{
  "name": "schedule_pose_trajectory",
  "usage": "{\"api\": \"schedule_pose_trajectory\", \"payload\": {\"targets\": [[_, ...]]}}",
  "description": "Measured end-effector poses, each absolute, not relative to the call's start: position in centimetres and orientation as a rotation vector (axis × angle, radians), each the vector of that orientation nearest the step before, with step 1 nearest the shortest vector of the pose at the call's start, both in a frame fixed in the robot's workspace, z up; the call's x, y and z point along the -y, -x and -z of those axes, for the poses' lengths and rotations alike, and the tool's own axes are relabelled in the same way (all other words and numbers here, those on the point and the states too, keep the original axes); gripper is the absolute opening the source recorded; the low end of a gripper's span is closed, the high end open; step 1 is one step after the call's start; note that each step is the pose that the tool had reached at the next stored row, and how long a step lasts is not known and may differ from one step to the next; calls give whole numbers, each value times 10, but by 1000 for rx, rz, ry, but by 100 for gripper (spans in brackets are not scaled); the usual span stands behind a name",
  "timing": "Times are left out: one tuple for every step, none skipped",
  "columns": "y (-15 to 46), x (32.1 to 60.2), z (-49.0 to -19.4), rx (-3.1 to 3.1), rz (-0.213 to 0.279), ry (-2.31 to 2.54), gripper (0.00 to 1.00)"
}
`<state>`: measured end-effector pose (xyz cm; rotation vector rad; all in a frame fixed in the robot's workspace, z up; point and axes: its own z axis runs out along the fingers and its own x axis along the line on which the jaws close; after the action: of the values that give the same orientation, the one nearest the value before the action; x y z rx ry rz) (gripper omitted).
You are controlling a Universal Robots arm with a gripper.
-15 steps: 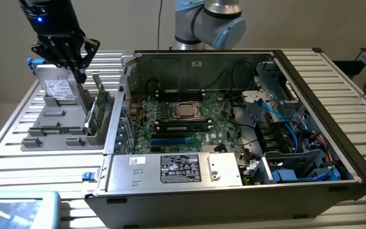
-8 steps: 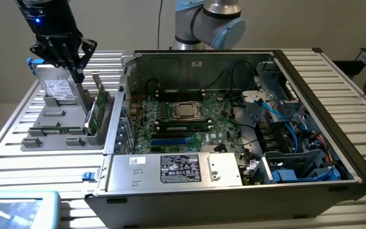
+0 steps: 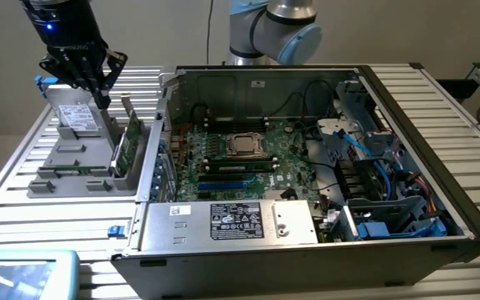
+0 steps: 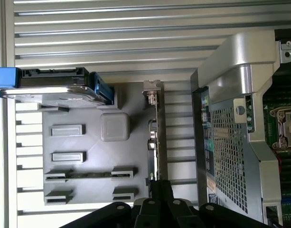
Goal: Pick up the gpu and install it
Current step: 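Pick up the gpu and move the gpu toward the slot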
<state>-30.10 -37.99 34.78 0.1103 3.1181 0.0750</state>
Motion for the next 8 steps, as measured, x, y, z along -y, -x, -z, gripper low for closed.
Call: {"api": "schedule_pose_trajectory", "payload": {"targets": [[301, 380, -348, -3118, -75, -110, 12], [301, 380, -348, -3118, -75, -110, 12], [301, 380, -348, -3118, -75, -110, 12], [301, 380, -348, -3118, -75, -110, 12], [301, 380, -348, -3118, -75, -110, 12], [301, 380, -348, -3118, -75, -110, 12], [301, 380, -348, -3118, -75, -110, 12], [301, 380, -348, -3118, -75, -110, 12]]}}
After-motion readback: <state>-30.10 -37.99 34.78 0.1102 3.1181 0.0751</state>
